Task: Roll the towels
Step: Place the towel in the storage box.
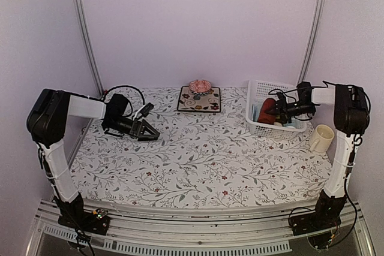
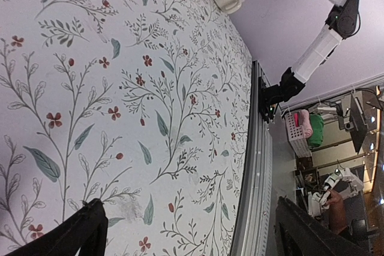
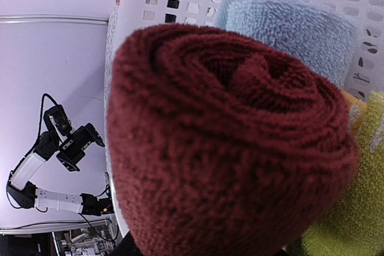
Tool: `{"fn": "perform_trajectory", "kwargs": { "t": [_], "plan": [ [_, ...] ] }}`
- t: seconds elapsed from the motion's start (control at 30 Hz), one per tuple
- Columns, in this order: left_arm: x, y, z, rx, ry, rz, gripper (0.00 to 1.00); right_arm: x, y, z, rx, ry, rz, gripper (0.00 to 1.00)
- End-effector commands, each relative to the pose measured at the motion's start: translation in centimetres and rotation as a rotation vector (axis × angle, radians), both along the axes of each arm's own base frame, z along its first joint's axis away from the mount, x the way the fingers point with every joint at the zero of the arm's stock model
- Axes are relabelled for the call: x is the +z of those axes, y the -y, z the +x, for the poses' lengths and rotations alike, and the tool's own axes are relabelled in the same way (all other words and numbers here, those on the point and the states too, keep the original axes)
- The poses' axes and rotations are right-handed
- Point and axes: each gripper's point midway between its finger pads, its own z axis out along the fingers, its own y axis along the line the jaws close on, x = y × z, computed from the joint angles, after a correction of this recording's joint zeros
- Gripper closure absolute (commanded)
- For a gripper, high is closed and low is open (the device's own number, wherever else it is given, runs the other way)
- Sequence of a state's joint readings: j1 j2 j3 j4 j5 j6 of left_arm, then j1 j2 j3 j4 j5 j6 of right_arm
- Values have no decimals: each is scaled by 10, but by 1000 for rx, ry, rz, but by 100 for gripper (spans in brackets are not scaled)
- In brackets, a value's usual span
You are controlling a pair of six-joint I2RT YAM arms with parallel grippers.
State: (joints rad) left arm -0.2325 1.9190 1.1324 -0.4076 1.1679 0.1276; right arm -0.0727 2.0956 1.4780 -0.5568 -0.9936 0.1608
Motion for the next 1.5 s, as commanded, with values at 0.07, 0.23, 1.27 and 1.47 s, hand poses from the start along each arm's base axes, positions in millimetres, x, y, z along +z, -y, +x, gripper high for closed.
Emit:
{"fn": "perform_trajectory", "kwargs": {
  "t": [0.07, 0.23, 1.27, 1.47],
  "plan": [
    [3, -1, 4, -6, 4, -21, 3, -16, 9, -3, -12, -46, -85, 58],
    [1, -1, 4, -7, -3, -23, 3, 9, 2, 1, 3, 6, -55, 68],
    [-2, -1, 7, -6, -3, -16, 3, 96, -80, 15, 199, 236, 234, 71],
    [-2, -1, 6, -9, -6, -20, 3, 78, -71, 12, 182, 189, 218, 70]
  ]
}}
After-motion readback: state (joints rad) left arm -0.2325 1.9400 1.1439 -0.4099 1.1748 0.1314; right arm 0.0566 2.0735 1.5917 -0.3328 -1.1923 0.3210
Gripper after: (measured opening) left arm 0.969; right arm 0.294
